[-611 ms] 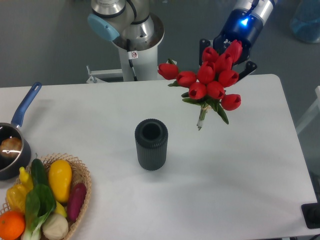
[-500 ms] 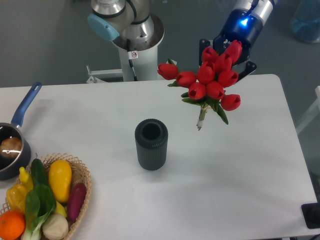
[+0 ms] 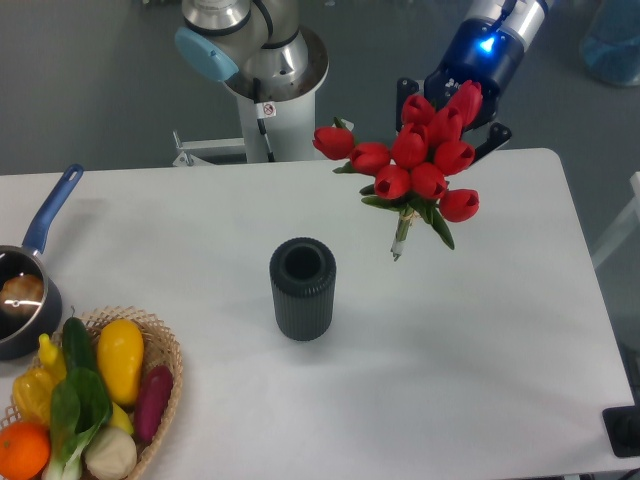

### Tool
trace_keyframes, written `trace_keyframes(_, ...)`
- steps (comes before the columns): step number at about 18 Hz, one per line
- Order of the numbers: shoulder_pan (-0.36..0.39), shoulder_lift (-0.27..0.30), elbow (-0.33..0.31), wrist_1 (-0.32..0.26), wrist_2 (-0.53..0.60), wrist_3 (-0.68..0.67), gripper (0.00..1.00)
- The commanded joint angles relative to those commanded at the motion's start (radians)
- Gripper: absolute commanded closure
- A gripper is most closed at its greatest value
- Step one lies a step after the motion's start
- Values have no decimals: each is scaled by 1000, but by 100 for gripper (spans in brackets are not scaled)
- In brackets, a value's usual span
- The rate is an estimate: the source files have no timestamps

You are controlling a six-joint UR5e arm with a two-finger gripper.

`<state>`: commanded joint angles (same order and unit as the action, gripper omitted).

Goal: Place the flowers on the table

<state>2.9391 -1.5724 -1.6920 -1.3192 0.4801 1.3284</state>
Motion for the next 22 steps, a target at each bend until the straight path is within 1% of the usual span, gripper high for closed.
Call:
trace_keyframes(1,0,-1,3,0,14,0,64)
trace_keyframes(4,0,-12,40,-2,63,-2,64)
trace_keyframes(8,0,-8,43,-5,153,-3,65)
trace_keyframes(9,-2,-8,52,-6,181,-8,67)
trace_keyframes(12,-3,-5,60,-3,271,-54,67)
trace_keyframes(15,-5,-20,72,2,298,-54,67)
trace_keyframes(17,-5,-23,71,0,331,-58,67)
trace_keyframes(20,-8,-26,60,-5,443,-67,67)
trace_keyframes(22,-8,-40,60,0,457,-110,67)
